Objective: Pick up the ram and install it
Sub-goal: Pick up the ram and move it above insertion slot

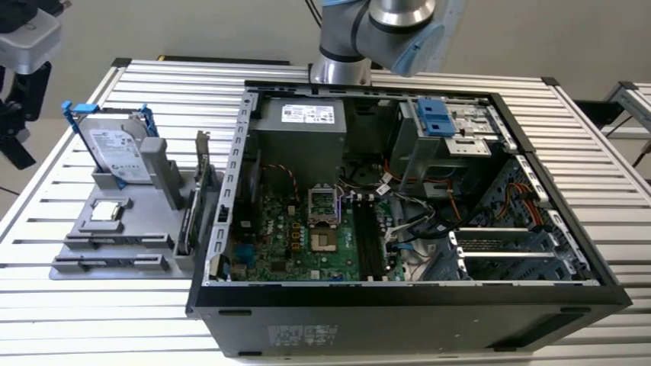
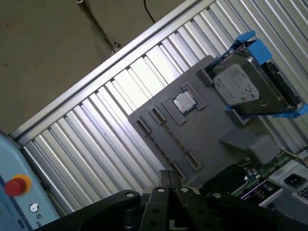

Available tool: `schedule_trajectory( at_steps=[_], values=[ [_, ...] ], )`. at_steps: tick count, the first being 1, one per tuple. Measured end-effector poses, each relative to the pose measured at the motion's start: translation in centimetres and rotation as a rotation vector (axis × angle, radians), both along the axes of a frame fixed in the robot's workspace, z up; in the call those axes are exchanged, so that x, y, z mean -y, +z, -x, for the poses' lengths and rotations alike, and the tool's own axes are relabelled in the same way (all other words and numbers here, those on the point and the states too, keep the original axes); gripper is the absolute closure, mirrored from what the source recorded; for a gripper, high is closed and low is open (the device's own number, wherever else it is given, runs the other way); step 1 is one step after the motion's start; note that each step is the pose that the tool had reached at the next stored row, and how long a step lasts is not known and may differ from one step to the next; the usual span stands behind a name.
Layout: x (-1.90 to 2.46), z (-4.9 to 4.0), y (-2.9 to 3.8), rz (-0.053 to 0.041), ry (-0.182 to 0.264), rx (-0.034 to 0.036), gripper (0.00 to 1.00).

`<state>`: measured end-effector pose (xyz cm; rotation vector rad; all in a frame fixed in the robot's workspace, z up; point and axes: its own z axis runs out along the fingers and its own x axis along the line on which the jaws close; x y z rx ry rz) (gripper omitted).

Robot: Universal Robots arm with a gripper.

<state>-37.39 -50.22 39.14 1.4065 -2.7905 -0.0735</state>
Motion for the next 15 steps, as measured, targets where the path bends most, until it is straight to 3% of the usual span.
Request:
schedule_trajectory(
  at_steps=[15],
  values=[
    [0.00, 0.00, 0.00, 0.0003, 0.208, 0.0001, 1.00]
  ],
)
